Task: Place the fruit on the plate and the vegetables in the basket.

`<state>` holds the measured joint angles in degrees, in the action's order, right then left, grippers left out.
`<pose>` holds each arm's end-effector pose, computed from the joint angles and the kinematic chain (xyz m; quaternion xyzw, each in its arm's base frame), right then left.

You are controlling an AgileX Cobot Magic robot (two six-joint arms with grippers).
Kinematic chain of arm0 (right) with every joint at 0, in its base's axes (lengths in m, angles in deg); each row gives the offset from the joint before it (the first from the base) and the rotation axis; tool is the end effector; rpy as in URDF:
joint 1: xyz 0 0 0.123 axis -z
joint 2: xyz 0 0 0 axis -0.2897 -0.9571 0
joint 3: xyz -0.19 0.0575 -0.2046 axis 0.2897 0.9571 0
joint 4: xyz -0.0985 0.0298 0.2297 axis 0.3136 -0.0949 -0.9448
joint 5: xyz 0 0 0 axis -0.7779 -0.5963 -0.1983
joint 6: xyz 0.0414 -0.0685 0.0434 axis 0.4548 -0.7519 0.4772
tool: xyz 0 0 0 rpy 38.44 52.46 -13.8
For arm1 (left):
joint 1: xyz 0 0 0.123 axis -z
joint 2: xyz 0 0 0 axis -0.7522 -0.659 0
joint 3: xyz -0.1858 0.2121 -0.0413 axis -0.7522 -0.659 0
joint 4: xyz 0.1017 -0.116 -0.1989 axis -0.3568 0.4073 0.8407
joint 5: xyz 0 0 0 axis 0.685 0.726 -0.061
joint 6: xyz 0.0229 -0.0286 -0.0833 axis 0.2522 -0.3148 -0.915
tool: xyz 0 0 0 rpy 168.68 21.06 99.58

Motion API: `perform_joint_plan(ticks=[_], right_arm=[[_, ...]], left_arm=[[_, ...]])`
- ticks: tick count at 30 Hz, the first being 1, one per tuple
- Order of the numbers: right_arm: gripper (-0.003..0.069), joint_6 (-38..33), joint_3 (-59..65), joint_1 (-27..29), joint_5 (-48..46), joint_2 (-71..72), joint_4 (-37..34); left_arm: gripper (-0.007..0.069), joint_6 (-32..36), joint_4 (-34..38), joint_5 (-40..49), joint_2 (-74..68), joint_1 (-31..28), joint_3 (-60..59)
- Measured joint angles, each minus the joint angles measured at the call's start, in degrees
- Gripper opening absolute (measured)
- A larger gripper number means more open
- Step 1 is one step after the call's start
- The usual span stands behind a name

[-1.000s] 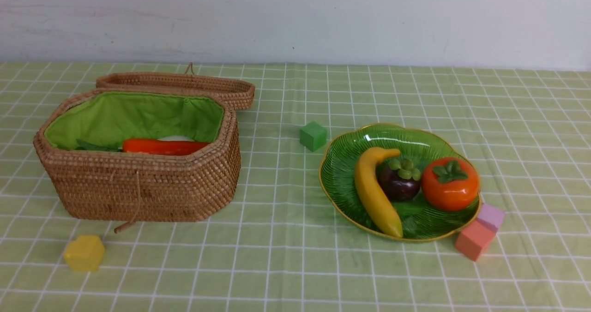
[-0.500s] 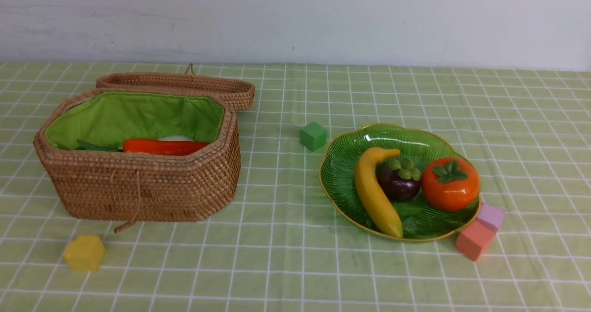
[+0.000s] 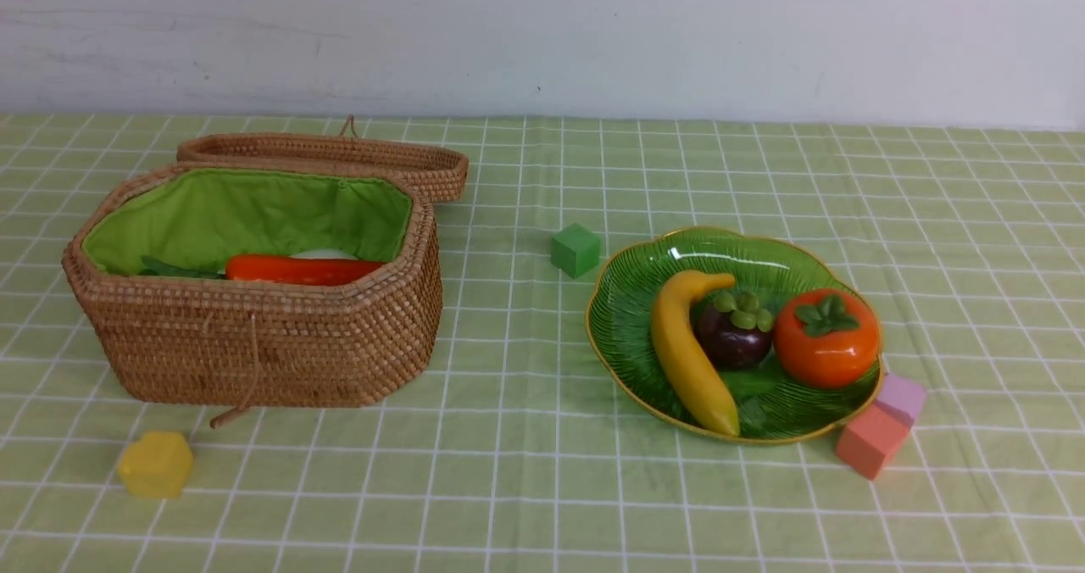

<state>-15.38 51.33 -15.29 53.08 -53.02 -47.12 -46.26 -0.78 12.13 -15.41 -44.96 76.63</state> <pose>0.0516 0.0047 0.1730 0.0349 0.8087 0.0512 0.5849 0.0524 -0.0067 0.1707 -0.0738 0.8010 -0.1157 0.5828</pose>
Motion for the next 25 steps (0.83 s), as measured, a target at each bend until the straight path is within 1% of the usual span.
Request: perform_joint_plan(ticks=[25], right_arm=[[0.0076, 0.00, 0.00, 0.00, 0.00, 0.00, 0.00]], left_arm=[[0.0006, 0.00, -0.06, 0.00, 0.00, 0.00, 0.00]])
